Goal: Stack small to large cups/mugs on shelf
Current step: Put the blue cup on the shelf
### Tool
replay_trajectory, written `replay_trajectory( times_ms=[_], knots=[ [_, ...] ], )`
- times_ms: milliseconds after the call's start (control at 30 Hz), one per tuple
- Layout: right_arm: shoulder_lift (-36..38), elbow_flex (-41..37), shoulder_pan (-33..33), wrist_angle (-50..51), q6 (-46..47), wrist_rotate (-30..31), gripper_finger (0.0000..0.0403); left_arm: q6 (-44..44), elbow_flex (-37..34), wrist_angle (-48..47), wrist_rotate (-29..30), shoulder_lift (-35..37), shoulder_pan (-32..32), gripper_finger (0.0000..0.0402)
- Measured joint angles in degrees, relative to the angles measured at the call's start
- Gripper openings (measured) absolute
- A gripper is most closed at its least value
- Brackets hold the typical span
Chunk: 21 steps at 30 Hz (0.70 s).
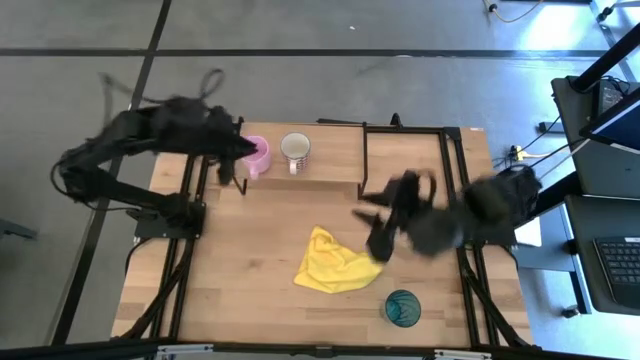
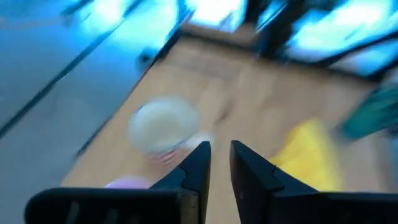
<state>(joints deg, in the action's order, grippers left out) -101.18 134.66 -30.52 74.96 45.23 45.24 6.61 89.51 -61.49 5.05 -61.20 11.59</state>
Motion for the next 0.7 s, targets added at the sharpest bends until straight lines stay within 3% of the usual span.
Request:
replay_trajectory(
  times_ms=[133, 233, 433, 567, 700],
  knots=[
    [3.34, 0.18, 6.99, 15.75, 8.65, -19.22, 0.0168, 9.87, 2.55, 1.67, 2.75, 2.12, -14.71, 0.0054],
    [3.95, -4.17, 8.02, 13.46, 7.18, -33.61, 0.016, 17.3, -0.6, -0.54, 12.66, 2.24, -29.06, 0.0054],
    [3.94, -17.09, 3.88, 15.45, 12.0, -45.98, 0.0132, 29.34, -11.61, 7.37, 24.87, 0.19, -53.14, 0.0054],
    [4.16, -26.65, -0.89, 15.15, 21.2, -53.16, 0.0114, 35.15, -15.36, 11.99, 32.2, -3.0, -60.76, 0.0054],
    [4.45, -33.24, -6.99, 15.14, 31.63, -55.9, 0.0111, 38.32, -15.95, 12.3, 34.86, -5.61, -64.18, 0.0054]
  ],
)
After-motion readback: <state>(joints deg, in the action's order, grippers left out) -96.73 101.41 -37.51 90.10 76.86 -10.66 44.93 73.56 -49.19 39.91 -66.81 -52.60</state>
